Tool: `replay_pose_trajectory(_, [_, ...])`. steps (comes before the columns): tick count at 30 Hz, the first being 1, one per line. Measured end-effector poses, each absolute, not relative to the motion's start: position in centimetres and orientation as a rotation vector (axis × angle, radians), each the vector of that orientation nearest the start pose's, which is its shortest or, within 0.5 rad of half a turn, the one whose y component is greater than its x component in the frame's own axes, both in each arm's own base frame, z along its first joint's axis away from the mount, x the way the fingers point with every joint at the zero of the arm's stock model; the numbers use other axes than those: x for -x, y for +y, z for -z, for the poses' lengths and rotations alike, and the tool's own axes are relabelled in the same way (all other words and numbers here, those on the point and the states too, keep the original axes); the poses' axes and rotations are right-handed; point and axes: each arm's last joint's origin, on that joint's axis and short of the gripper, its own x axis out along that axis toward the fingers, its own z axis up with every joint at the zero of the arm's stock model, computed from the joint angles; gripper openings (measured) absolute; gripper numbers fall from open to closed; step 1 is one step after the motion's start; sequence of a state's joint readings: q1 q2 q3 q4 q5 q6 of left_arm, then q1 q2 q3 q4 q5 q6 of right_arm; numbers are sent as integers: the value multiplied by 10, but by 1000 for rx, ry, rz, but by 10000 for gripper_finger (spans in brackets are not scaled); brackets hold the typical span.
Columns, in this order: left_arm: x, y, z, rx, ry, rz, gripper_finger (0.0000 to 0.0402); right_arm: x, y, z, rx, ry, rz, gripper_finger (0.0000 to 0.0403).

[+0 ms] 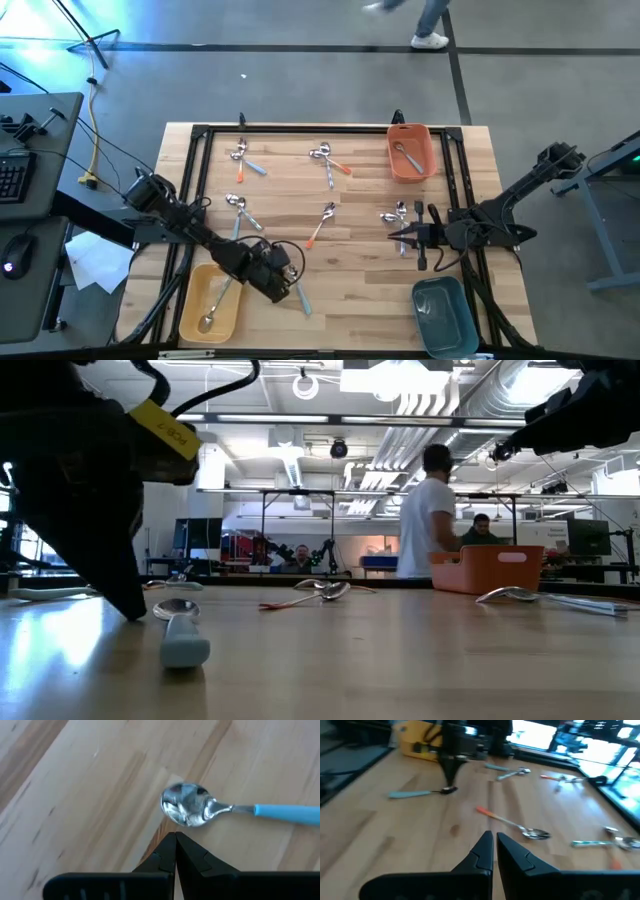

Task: Sort silverware by color (type)
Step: Put the top middle orange spoon into the dark blue bin

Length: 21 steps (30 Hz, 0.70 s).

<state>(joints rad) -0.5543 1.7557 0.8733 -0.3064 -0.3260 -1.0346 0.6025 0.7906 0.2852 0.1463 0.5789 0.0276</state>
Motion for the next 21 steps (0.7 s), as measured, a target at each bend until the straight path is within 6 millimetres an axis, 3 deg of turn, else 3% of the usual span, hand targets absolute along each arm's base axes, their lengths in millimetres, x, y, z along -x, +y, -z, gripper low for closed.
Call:
replay_pose_trajectory(10, [-285, -137, -125, 361, 937, -296, 0, -145, 84, -197, 137, 266, -146, 6])
replay_pose_trajectory(17, [-290, -134, -141, 303, 1028, -250, 0, -145, 84, -198, 161, 255, -122, 6])
replay_pose_trajectory(21, [-292, -136, -134, 294, 1043, -250, 0, -145, 83, -198, 163, 253, -104, 6])
